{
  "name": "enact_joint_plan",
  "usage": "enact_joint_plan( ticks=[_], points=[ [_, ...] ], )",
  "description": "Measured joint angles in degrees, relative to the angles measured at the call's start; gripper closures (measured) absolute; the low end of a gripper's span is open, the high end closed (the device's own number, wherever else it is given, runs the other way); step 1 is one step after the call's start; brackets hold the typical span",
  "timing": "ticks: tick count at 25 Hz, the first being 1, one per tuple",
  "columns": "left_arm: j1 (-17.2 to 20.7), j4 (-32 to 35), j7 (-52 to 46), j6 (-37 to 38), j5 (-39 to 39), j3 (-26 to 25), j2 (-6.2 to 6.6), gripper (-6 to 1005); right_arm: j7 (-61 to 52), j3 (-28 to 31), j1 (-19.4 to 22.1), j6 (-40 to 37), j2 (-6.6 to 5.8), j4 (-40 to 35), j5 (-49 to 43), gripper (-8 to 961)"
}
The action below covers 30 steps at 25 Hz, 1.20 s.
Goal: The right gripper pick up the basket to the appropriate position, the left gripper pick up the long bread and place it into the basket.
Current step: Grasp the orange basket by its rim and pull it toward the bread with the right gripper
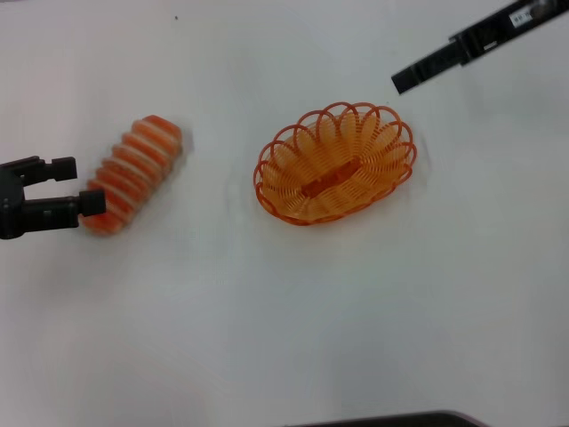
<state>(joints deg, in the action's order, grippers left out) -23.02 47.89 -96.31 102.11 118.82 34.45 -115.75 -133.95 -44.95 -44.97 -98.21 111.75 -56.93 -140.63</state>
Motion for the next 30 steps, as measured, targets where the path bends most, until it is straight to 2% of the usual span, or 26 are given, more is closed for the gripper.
enact_joint_plan(
  ticks=[3, 8, 18, 24, 29, 30],
  points=[
    [0.01, -0.18, 0.22, -0.39, 0.00, 0.00, 0.00, 63, -4.02, -0.73, -3.26, 3.60, 1.46, 0.05, -7.61, 8],
    [0.35, -0.40, 0.29, -0.86, 0.01, 0.00, 0.00, 62, -7.56, -4.68, -4.39, 10.83, 4.17, 3.04, -13.27, 9],
    [0.44, -0.50, 0.34, -1.23, 0.01, 0.09, -0.19, 63, -7.41, -8.56, -5.23, 19.53, 5.57, 12.73, -14.03, 13],
    [0.48, -0.50, 0.42, -1.30, 0.01, 0.09, -0.58, 63, -6.47, -10.84, -5.22, 21.32, 6.95, 13.70, -14.08, 15],
    [0.53, -0.53, 0.39, -1.23, 0.01, 0.09, -0.63, 63, -6.40, -11.09, -5.08, 21.51, 7.01, 13.77, -13.94, 208],
    [0.56, -0.53, 0.35, -1.19, 0.01, 0.08, -0.65, 63, -6.40, -11.09, -5.02, 21.52, 7.02, 13.78, -13.90, 281]
  ],
)
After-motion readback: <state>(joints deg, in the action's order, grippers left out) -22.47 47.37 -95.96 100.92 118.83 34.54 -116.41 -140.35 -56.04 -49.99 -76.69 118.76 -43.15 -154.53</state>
